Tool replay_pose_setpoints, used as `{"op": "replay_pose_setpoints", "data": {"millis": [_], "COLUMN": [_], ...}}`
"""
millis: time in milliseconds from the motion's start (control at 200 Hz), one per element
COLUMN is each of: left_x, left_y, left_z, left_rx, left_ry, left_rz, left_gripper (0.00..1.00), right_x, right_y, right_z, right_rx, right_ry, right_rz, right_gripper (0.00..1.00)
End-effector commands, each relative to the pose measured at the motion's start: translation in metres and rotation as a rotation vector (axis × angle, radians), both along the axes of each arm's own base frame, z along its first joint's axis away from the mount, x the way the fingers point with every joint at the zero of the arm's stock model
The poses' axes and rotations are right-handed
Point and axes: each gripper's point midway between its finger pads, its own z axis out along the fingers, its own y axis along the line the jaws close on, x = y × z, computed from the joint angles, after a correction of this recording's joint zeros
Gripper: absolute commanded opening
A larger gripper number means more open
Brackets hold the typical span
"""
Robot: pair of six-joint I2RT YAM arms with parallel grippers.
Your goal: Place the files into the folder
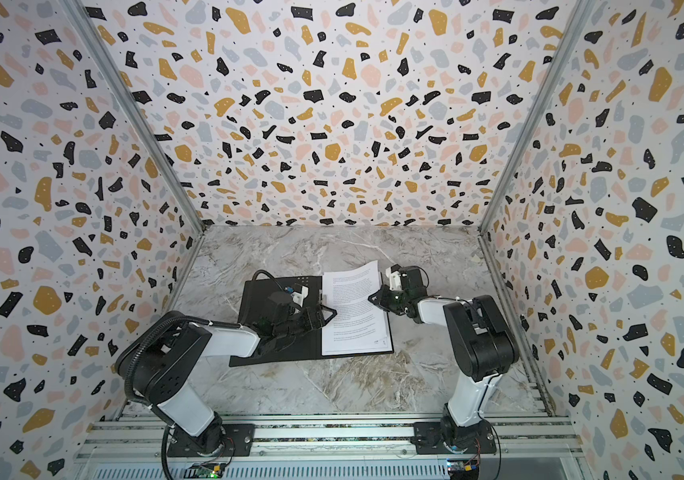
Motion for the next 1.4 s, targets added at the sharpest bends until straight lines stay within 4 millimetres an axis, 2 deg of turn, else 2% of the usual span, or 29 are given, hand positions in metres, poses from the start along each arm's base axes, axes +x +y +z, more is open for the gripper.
{"op": "replay_pose_setpoints", "data": {"millis": [0,1191,1392], "left_x": [0.009,0.007,0.007], "left_y": [-0.008,-0.011,-0.011], "left_z": [0.015,0.01,0.01], "left_rx": [-0.035,-0.054,-0.053], "left_ry": [-0.053,-0.026,-0.026], "left_rz": [-0.006,0.001,0.0], "left_gripper": [1.0,1.0,1.0], "right_x": [0.001,-0.01,-0.009], "right_y": [0.0,-0.003,-0.005], "right_z": [0.016,0.011,0.008], "right_rx": [0.013,0.015,0.004], "right_ry": [-0.039,-0.024,-0.01], "right_rz": [0.019,0.03,0.021], "right_gripper": [0.0,0.0,0.07]}}
